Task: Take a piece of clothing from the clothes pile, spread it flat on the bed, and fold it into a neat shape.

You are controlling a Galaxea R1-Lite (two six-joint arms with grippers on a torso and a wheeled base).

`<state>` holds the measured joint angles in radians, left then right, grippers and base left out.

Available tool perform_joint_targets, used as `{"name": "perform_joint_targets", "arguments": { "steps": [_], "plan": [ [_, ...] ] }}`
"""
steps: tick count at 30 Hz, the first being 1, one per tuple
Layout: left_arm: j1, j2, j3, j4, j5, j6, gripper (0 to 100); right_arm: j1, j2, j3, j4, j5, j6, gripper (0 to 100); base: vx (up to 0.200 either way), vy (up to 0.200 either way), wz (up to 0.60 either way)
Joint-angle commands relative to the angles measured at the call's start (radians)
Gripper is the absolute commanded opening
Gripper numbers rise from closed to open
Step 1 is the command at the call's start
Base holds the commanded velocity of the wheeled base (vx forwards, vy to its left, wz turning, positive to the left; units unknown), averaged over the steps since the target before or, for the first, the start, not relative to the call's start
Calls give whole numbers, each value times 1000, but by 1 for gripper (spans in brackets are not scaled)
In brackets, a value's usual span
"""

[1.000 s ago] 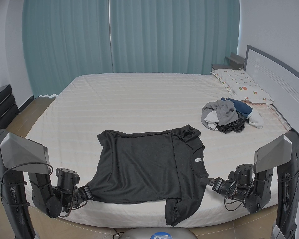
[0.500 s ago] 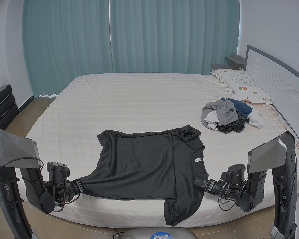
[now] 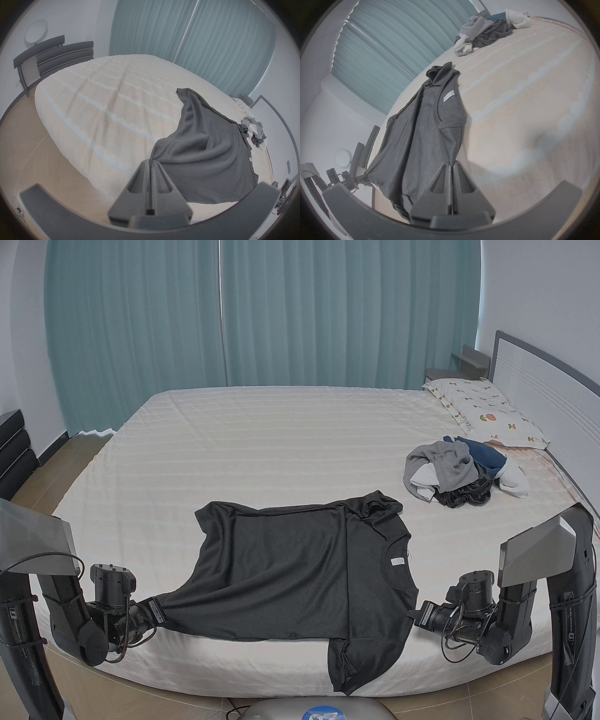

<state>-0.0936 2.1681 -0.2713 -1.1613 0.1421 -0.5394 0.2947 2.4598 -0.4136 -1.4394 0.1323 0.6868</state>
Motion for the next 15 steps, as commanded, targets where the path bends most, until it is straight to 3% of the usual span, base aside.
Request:
{"name": "perform_joint_targets", "arguments": {
  "steps": [1,10,15],
  "plan": [
    [2,4,1,0,1,-1,0,-17,-27,22,7,0,-1,0,0,0,0],
    [28,4,17,3,-3,48,0,-134,-87,114,0,52,-39,0,0,0,0],
    [25,-1,46,31,-4,95,0,-204,-127,139,-10,127,-75,0,0,0,0]
  ]
}}
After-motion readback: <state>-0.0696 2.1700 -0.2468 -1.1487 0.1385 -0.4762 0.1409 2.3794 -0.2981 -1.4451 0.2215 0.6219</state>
